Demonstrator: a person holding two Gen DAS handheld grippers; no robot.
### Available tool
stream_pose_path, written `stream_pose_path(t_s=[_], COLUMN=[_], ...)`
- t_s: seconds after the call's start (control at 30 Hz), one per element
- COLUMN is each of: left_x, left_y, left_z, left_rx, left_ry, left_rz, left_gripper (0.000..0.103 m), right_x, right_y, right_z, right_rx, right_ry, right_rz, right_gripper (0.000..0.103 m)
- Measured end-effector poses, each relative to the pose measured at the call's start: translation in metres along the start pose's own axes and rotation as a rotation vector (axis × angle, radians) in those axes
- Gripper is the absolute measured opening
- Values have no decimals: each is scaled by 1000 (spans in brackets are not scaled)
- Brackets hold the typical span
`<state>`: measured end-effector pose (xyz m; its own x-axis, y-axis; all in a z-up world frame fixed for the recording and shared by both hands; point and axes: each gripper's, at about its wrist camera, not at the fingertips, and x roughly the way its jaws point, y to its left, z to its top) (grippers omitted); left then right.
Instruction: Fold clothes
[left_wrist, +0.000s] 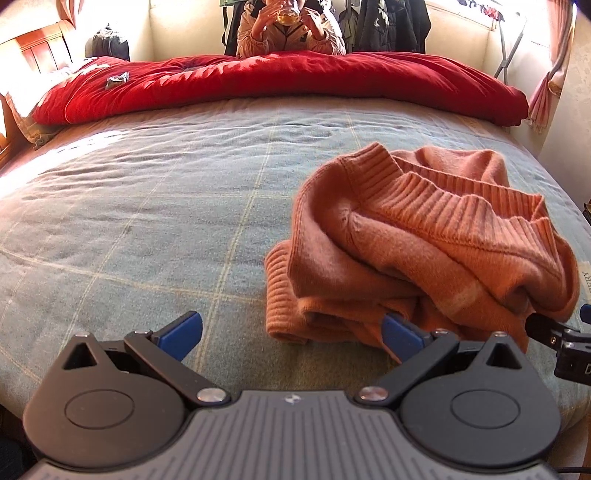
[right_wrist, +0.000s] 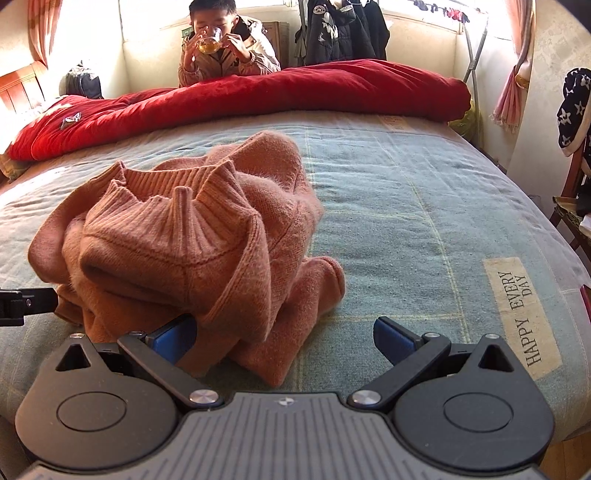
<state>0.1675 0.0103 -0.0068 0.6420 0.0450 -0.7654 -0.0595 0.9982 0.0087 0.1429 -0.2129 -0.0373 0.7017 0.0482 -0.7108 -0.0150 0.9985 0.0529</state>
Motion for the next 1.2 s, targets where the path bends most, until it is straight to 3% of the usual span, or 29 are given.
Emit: stream_pose_path(t_s=[0.23,0.47,0.67,0.87,1.07,1.2], left_x=[38,49,54,71,106,121], left_y=[-1,4,-3,-19,-39,-25], left_z=[18,22,46,86,116,125], left_rx=[2,25,132,285,400,318], left_ry=[-11,-30,-37,-75,1,112], left_rz=[-40,-93,-82,-54,-2,-60], left_gripper=[103,103,103,103,103,103], right_x=[27,26,32,56,88,99], right_y=[-2,0,-4,-10,-8,-4], right_z=[11,17,42,95,146,159], right_rx=[-6,-82,-156,-214,-154,-101], right_ry=[4,-62,-113,-108,-13,97], right_rz=[56,72,111,183,241,255], right_gripper=[103,103,103,103,103,103])
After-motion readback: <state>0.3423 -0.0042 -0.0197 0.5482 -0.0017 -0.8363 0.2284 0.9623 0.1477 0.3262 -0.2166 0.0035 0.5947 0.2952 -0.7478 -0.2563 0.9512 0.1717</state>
